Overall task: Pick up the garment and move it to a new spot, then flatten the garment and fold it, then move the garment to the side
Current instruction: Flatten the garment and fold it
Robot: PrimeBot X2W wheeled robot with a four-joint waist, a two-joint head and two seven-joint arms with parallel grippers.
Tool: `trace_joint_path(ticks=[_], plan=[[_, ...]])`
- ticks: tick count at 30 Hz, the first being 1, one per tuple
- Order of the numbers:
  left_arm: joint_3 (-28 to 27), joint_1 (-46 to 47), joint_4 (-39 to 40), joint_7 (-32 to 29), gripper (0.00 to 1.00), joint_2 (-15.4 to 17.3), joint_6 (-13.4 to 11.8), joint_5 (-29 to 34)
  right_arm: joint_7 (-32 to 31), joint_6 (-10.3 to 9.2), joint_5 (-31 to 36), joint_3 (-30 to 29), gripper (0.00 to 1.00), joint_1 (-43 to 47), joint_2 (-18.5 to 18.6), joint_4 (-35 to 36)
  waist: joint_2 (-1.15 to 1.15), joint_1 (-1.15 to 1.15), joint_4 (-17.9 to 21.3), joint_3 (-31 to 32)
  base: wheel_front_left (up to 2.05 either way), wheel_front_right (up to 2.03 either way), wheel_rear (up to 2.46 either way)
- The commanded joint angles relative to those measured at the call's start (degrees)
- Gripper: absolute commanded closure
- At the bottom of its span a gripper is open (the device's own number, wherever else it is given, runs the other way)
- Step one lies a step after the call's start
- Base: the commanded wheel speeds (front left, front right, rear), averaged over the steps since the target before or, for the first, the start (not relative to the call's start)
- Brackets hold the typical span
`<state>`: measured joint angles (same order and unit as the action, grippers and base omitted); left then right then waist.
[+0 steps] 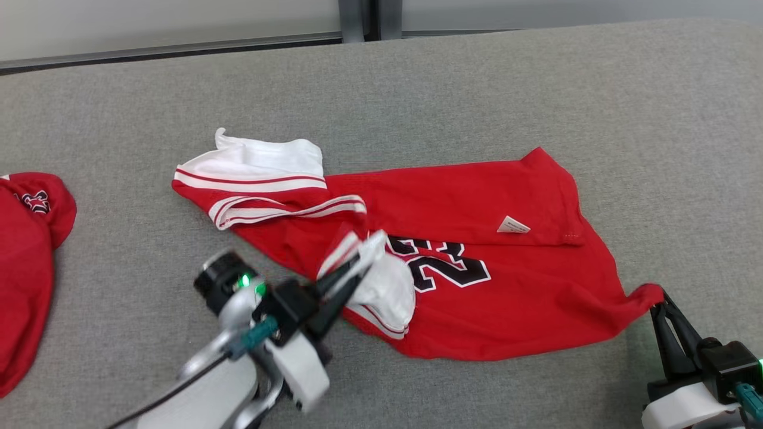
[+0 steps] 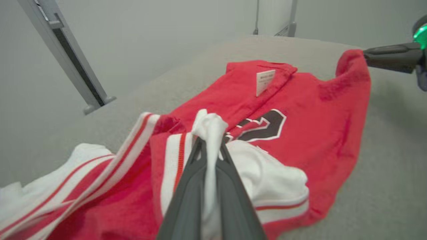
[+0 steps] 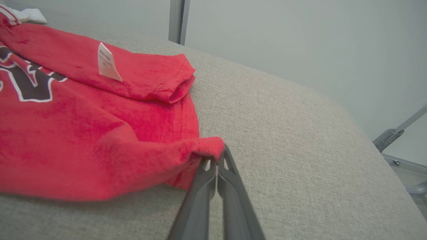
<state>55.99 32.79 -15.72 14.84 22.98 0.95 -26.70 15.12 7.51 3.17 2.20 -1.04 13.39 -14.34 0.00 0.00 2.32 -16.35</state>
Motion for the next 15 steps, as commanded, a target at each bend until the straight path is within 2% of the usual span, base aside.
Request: trace_joint_path(ticks=[1,2,5,8,9,15], plan=[[0.01,-2.58,1.56,-0.32,0.54,1.76,-0.66,-1.12,0.05,-0.04,0.14,-0.45,1.0,0.81,0.11,0.04,0.0,0.0,-0.95,-0.64,0.0,0.0,0.0],[0.45,-4.11,2.76,-1.4,0.0,2.75,-0.74,-1.69,0.05,-0.04,0.15,-0.57,1.0,1.06,0.19,-0.1,0.0,0.0,-1.3,-0.67,0.0,0.0,0.0],[1.41,-7.52,7.69,-5.82,0.0,5.72,-1.97,-2.74,0.05,-0.04,0.27,-1.02,1.0,1.27,0.51,-0.3,0.0,0.0,-2.13,-0.48,0.0,0.0,0.0],[1.14,-8.7,14.2,-10.8,0.0,9.11,-4.57,-2.67,0.05,-0.04,0.37,-0.89,1.0,1.11,0.46,-0.43,0.0,0.0,-2.57,0.14,0.0,0.0,0.0],[1.14,-8.7,14.2,-10.8,0.0,9.11,-4.57,-2.67,0.05,-0.04,0.37,-0.89,1.0,1.11,0.46,-0.43,0.0,0.0,-2.57,0.14,0.0,0.0,0.0],[-0.68,-9.68,27.22,-17.43,0.0,14.45,-10.65,-1.28,0.05,-0.05,0.14,-0.19,1.0,0.76,0.04,-0.85,0.0,0.0,-2.47,1.37,0.0,0.0,0.0]])
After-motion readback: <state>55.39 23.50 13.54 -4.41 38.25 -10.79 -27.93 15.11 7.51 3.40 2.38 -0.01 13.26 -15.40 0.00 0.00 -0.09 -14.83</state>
